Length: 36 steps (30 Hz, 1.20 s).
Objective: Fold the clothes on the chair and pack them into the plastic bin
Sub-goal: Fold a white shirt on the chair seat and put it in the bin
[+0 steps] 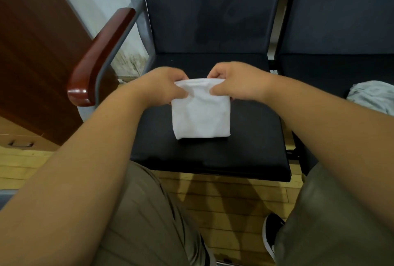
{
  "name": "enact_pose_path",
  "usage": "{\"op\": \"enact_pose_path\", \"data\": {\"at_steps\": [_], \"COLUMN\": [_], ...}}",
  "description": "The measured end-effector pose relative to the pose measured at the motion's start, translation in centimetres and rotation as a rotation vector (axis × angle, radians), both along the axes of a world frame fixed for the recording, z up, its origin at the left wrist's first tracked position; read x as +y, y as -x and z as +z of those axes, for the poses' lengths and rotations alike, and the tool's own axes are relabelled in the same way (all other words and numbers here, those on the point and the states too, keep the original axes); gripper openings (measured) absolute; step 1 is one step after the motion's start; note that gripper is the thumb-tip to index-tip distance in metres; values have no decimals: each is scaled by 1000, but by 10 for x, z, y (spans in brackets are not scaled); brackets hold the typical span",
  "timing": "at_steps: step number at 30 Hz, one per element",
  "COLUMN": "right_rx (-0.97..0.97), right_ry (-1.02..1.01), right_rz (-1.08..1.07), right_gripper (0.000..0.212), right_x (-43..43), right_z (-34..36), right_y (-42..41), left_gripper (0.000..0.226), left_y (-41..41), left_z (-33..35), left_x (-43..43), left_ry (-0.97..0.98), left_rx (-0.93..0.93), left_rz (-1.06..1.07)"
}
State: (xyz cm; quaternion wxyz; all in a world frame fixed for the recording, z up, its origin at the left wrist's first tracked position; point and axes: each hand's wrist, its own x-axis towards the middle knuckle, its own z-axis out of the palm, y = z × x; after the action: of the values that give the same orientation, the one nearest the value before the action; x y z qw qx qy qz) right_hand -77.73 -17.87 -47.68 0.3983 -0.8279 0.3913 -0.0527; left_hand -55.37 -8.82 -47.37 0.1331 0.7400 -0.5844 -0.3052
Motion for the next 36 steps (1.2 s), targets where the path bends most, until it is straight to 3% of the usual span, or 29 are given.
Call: {"op": "enact_pose_path", "data": {"at_steps": [5, 13, 20, 25, 29, 36], "right_rx": [-29, 85, 292, 364, 408, 272], "right_ry": [27, 49, 198, 150, 89, 80], "right_rz": [-118, -135, -60, -50, -44, -41], "right_gripper": [24, 22, 33, 47, 27, 24], "right_x": [-26, -50, -59, -64, -67, -47], "right_z": [-24, -68, -86, -89, -90, -49], "right_y": [-22, -46, -55, -51, -49, -28], "left_gripper": [19, 24, 38, 58, 49, 25], "left_y": [-5, -8, -8, -9, -7, 3], "left_z": [-28, -61, -78, -83, -79, -41], "left_x": [-34, -65, -77, -82, -79, -55], "left_ry": [67, -67, -185, -196, -213, -87], "left_rx": [-122, -260, -345, -360, -363, -195], "left_rz": [95, 133, 91, 123, 83, 133]}}
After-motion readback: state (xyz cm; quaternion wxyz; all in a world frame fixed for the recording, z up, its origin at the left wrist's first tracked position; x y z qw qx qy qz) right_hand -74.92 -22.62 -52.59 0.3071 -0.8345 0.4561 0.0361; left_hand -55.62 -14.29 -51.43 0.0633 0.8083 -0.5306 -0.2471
